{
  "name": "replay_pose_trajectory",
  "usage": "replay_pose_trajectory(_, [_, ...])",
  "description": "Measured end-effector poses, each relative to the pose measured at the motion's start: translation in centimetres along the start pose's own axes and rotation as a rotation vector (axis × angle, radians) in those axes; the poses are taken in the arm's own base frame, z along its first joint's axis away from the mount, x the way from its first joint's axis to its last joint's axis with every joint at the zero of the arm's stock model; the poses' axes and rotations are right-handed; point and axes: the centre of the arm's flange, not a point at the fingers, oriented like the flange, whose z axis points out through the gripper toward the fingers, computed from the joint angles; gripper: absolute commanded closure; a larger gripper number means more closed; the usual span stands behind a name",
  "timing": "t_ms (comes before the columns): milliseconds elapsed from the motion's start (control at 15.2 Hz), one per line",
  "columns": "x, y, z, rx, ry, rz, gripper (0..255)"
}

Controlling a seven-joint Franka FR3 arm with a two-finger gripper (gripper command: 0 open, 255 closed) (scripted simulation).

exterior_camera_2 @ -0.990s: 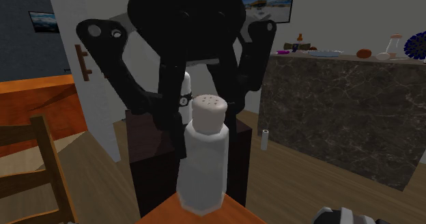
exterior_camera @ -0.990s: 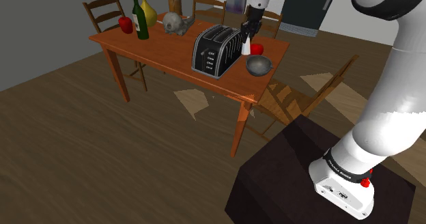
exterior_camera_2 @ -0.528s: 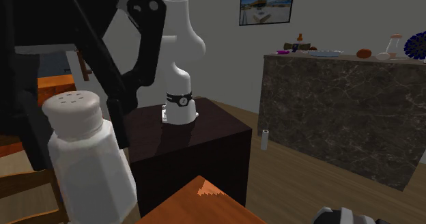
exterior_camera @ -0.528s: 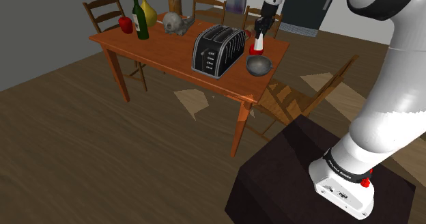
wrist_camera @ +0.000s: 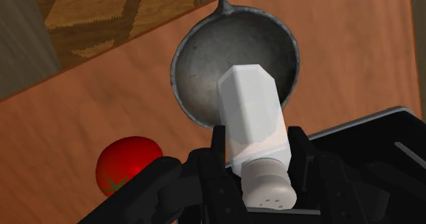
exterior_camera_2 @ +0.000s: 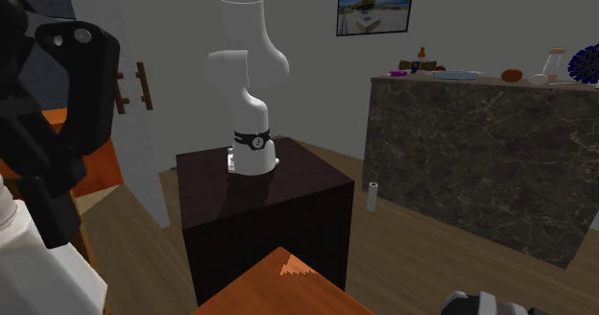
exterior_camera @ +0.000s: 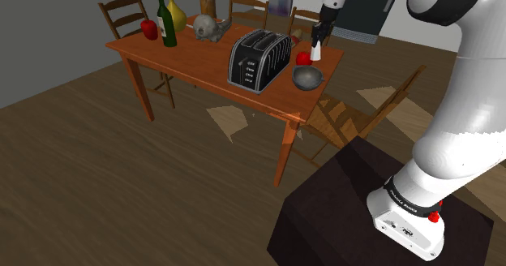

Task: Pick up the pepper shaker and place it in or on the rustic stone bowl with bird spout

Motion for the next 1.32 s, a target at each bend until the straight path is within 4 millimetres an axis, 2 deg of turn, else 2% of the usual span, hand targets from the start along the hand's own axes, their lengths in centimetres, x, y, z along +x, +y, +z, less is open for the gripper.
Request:
replay_pose_trajectory(858, [-0.5, 0.4, 6.9, 0.0, 0.0, 0.0, 255])
replay_pose_trajectory(1254, [-0.6, 0.4, 7.2, 0.0, 0.0, 0.0, 255])
replay_pose_trajectory(1320, [-0.6, 0.4, 7.2, 0.0, 0.0, 0.0, 0])
